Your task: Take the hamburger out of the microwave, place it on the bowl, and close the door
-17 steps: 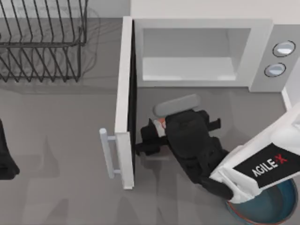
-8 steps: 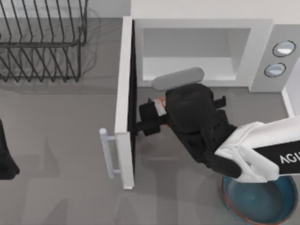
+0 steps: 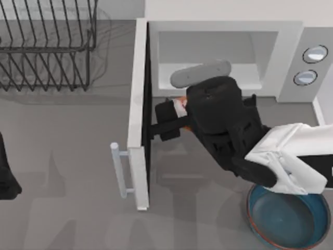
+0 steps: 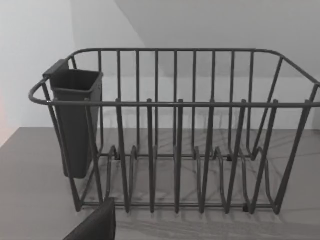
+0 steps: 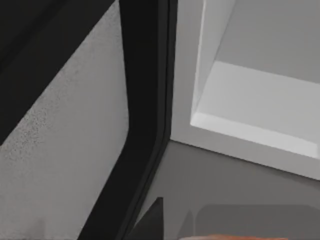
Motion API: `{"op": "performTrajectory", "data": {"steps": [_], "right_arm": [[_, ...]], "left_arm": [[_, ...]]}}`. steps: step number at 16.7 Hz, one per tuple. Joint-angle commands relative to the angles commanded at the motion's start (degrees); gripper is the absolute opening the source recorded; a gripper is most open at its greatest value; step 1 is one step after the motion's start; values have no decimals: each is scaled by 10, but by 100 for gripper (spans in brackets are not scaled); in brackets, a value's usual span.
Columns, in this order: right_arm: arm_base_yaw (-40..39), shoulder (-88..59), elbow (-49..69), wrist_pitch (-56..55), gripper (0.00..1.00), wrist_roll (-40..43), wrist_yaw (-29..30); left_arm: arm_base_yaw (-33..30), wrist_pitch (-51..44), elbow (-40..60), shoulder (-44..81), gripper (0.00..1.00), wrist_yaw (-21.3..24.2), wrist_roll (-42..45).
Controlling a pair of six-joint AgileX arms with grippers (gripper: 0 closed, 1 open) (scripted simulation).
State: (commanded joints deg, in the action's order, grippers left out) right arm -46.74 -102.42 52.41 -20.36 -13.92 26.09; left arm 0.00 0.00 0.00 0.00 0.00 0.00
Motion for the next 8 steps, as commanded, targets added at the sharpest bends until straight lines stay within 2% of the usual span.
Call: {"op": "performTrajectory", "data": {"steps": [4,6,8], "right_arm": [[5,-3,-4,7,0,12,-18],[16,-3,-9,26,0,48,-59],[36,-3,-16,56,0,108,-125]], "left_arm": [[0,0,0,0,100,0,0],[0,0,0,0,100,0,0],[0,0,0,0,100,0,0]]}}
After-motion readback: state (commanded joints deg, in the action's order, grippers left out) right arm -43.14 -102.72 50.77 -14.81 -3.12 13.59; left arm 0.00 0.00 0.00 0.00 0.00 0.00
